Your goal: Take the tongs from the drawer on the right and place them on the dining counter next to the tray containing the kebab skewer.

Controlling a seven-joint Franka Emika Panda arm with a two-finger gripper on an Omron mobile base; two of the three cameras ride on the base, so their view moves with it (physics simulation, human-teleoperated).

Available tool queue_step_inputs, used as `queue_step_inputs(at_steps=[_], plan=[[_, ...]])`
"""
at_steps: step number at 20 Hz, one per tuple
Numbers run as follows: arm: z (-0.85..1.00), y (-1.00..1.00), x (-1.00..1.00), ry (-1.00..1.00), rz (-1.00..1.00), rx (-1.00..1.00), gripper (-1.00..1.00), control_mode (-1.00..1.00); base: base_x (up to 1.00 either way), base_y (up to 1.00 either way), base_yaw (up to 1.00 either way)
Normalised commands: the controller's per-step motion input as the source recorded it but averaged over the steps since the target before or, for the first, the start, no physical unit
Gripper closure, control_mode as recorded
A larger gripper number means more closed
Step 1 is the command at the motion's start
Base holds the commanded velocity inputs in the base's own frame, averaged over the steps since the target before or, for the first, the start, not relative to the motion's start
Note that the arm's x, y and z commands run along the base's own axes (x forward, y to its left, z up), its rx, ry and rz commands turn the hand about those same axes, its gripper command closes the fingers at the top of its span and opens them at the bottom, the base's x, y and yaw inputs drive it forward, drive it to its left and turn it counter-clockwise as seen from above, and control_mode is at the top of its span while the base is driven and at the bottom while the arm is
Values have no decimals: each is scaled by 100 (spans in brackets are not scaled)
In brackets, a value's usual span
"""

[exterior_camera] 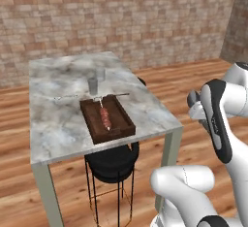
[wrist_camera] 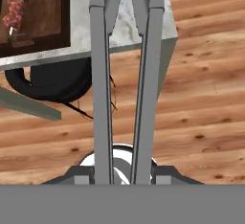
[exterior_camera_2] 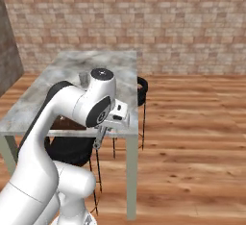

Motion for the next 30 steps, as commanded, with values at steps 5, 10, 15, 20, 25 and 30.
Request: queue_step_inputs(at_steps=[5, 10, 15, 20, 25, 30], plan=[[0, 0, 0, 0, 0, 0, 100, 100, 39, 0, 1], [0, 0, 0, 0, 0, 0, 100, 100, 67, 7, -3], [0, 0, 0, 0, 0, 0, 100, 100, 62, 10, -4], [0, 0, 0, 0, 0, 0, 100, 100, 26, 1, 0], [0, 0, 0, 0, 0, 0, 100, 100, 0, 0, 0], [0, 0, 0, 0, 0, 0, 100, 100, 1, 0, 0]])
